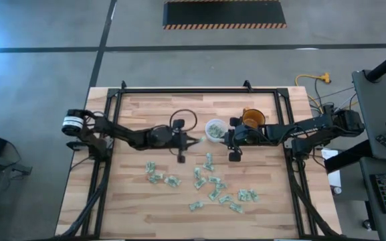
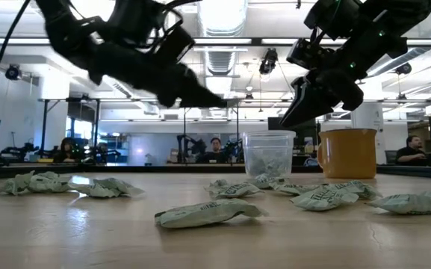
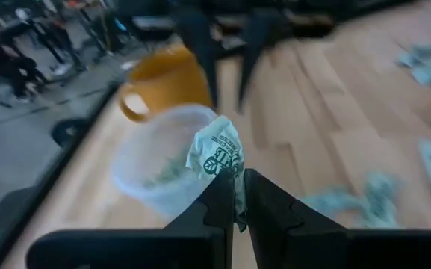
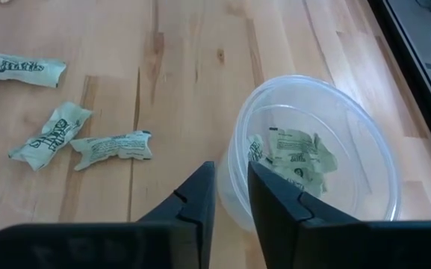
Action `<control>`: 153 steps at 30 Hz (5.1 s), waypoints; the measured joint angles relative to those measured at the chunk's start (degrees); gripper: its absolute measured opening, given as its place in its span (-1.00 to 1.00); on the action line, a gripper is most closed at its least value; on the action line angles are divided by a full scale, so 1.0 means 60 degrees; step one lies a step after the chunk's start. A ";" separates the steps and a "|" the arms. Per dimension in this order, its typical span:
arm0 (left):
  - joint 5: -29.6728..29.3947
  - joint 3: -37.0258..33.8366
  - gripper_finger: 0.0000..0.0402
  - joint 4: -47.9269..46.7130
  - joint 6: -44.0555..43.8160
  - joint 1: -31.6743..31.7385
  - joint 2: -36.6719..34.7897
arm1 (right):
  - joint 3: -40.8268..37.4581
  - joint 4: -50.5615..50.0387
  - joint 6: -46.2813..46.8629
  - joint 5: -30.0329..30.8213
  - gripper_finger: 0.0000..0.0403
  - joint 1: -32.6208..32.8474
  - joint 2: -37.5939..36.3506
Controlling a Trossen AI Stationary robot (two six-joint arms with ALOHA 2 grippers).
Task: Pick and place Stevia / Truvia into bins
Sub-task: Put the green stevia packet into the transparent bin
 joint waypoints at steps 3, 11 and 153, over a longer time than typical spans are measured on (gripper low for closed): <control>0.0187 0.0444 -0.94 0.0000 0.0033 0.0315 0.0004 | 0.0000 -0.0024 0.0025 -0.0002 -0.66 0.0000 0.0000; 0.1020 0.1173 -0.94 -0.0072 -0.0015 0.1125 0.0004 | 0.0000 -0.0346 0.0035 -0.1041 -0.63 -0.0004 0.0000; 0.1954 0.2584 -0.28 -0.9145 -0.2277 -0.1436 -0.0572 | 0.0951 -0.0373 0.0074 0.6226 -0.96 0.4264 0.0306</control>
